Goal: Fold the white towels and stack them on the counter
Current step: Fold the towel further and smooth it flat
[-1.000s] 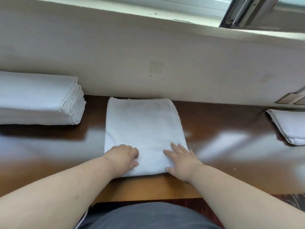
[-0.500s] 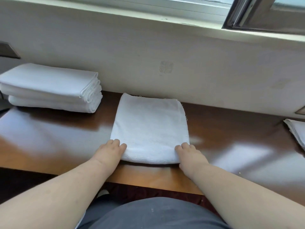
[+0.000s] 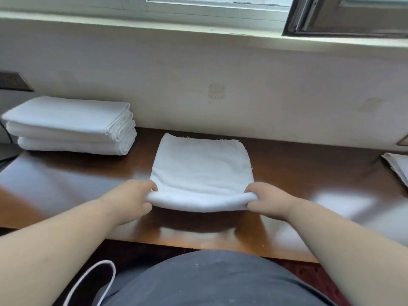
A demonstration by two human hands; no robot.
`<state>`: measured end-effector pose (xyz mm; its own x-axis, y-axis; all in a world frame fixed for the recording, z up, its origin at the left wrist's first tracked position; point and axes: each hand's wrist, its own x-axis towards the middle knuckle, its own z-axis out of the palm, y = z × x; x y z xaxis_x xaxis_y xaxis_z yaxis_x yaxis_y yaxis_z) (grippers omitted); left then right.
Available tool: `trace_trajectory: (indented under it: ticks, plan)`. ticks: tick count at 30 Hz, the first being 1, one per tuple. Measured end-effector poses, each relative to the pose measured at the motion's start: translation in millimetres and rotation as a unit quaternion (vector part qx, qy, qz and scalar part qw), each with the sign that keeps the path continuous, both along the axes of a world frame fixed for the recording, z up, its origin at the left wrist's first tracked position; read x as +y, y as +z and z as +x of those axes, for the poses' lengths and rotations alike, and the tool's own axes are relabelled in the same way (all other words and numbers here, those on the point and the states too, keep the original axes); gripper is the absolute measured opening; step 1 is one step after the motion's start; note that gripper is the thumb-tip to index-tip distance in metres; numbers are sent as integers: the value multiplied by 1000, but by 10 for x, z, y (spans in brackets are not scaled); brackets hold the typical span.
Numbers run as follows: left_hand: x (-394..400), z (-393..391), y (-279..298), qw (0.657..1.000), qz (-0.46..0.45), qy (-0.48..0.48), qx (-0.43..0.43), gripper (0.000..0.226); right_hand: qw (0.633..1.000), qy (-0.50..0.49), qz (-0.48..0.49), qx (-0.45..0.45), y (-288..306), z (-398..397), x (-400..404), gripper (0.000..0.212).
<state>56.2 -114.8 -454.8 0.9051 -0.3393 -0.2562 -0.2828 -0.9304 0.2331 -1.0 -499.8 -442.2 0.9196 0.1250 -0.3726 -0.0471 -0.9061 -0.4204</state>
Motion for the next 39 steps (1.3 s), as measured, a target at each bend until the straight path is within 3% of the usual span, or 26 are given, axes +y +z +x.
trace_trajectory:
  ticks: [5,9,11,13,22,26,28,31,35,39]
  plan:
    - [13,76,349,962,-239,126,-32,31,966,-154,177,-111,283,32,-206,24]
    - [-151,196,482,892,-396,199,-89,32,879,-237,368,-189,384,183,-150,25]
    - [-257,289,496,862,-442,230,-97,35,841,-288,410,-206,395,301,-108,27]
    - [-367,447,468,844,-464,252,-98,39,830,-330,392,-218,382,474,-84,27]
    - [-634,1436,-32,864,-383,321,-64,53,840,-421,274,-206,-122,1392,-137,50]
    - [-730,1560,-225,858,-307,409,41,75,844,-437,242,-197,-383,1559,-104,47]
    - [-671,1497,-333,882,-258,384,95,84,851,-433,225,-196,-454,1605,-88,47]
    - [-570,1490,-378,917,-228,322,58,76,854,-438,201,-195,-475,1709,-69,51]
    - [-610,1559,-416,915,-263,305,13,56,877,-423,147,-175,-559,1814,-47,42]
    - [-677,1466,-502,922,-214,322,18,53,891,-419,106,-138,-651,1753,1,38]
